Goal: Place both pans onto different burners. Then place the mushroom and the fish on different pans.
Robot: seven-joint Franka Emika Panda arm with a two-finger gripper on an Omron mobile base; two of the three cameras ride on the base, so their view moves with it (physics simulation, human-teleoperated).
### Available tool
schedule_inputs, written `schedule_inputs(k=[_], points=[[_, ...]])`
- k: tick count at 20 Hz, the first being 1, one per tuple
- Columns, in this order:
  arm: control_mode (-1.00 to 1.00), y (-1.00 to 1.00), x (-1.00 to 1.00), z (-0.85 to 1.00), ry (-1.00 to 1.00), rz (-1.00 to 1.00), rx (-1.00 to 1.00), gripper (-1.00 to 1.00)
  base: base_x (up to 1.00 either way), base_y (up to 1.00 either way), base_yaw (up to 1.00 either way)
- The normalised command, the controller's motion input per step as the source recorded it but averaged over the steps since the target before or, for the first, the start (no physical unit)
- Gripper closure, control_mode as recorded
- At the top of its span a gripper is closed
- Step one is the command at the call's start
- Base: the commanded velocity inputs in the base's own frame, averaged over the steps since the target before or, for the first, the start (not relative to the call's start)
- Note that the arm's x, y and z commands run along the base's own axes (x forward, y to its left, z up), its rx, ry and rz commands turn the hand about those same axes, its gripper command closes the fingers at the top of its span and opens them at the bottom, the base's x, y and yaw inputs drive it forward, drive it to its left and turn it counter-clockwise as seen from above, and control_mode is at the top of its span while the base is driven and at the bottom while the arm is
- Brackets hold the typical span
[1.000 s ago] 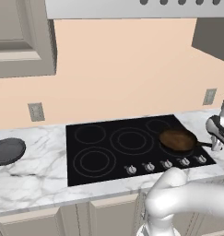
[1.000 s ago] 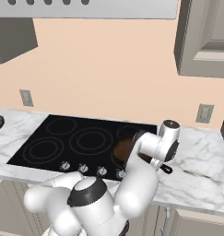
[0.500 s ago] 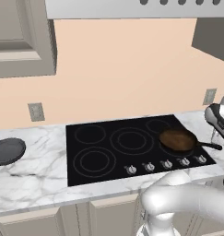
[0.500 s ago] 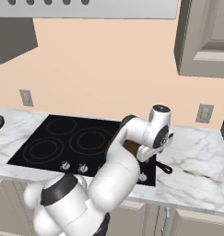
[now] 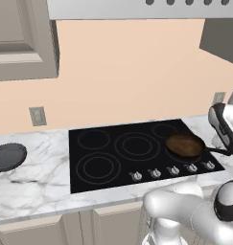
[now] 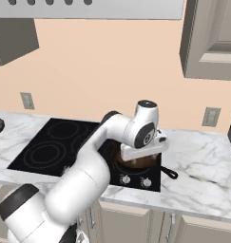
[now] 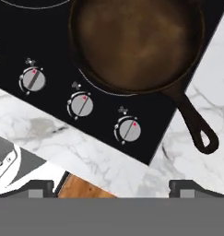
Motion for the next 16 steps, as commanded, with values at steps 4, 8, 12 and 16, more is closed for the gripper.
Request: schedule_inputs(k=[4,8,12,16], points=[[-1.00,0.54,-0.39,0.39,0.00,-0.35,-0.03,-1.00,0.00,0.00,0.00],[-1.00,0.52,-0.35,0.30,-0.03,-0.32,-0.06,-1.00,0.00,0.00,0.00],[-1.00,0.46,-0.39,0.28,-0.08,-0.25,-0.06,-1.00,0.00,0.00,0.00],[-1.00,0.34,-0.32,0.20,-0.07,-0.25,-0.02,-1.00,0.00,0.00,0.00]])
